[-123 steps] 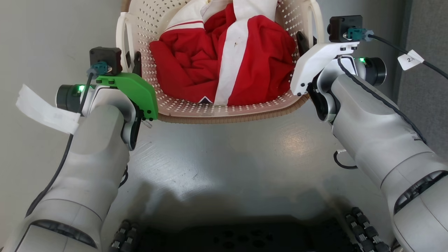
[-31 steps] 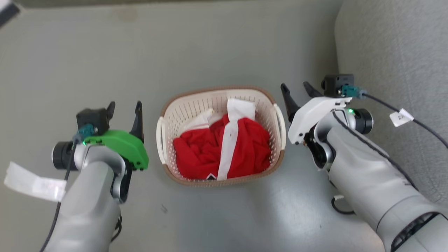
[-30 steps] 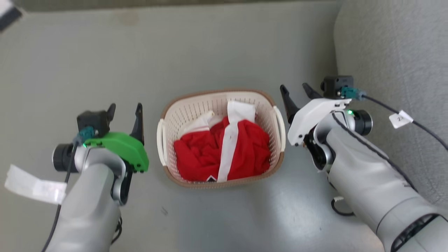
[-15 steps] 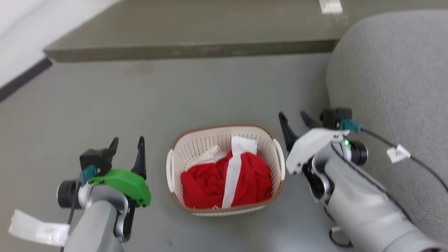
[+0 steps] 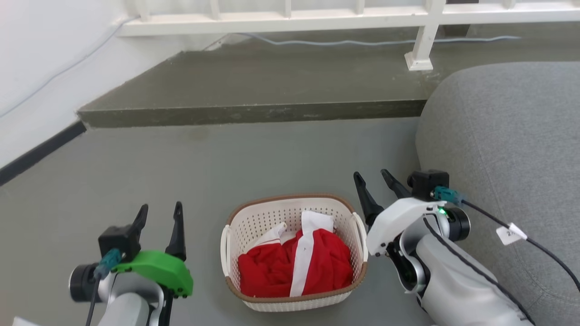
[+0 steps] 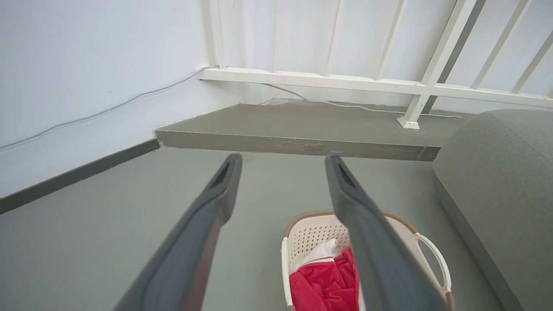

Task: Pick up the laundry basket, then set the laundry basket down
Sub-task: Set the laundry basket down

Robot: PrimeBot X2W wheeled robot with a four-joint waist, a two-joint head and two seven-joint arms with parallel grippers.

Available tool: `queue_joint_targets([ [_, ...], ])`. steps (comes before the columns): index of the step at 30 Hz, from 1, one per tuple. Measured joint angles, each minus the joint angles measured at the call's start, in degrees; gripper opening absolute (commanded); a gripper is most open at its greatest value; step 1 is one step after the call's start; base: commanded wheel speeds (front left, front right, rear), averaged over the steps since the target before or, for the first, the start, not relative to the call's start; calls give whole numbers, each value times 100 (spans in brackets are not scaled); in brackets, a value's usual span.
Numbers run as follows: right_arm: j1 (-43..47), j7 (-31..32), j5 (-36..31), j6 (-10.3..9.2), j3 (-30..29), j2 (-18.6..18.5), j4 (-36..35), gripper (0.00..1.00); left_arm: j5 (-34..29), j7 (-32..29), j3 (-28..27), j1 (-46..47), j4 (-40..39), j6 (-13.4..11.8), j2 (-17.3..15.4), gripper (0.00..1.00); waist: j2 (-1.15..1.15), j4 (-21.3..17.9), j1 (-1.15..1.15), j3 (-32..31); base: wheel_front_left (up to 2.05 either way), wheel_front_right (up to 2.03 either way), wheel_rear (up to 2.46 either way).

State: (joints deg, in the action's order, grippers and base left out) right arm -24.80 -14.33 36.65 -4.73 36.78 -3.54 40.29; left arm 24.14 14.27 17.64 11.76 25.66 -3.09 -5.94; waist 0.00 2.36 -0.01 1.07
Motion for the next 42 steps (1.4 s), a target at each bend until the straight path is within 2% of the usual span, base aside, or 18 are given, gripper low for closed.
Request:
queue_joint_targets([
  [12,658,0,-371,-144,-414,-2,-676,100,-132,0,-344,-666,-566,-107,-49,100,0,-36,0,-148,0,0,0],
  [26,1251,0,-851,-193,-838,-176,-1313,100,-214,0,-620,-1371,-1054,-175,-44,100,0,-73,0,-161,0,0,0],
  [42,1930,0,-1160,-236,-1095,-163,-1878,100,-472,0,-671,-1767,-1591,-199,-35,100,0,-160,0,-141,0,0,0],
])
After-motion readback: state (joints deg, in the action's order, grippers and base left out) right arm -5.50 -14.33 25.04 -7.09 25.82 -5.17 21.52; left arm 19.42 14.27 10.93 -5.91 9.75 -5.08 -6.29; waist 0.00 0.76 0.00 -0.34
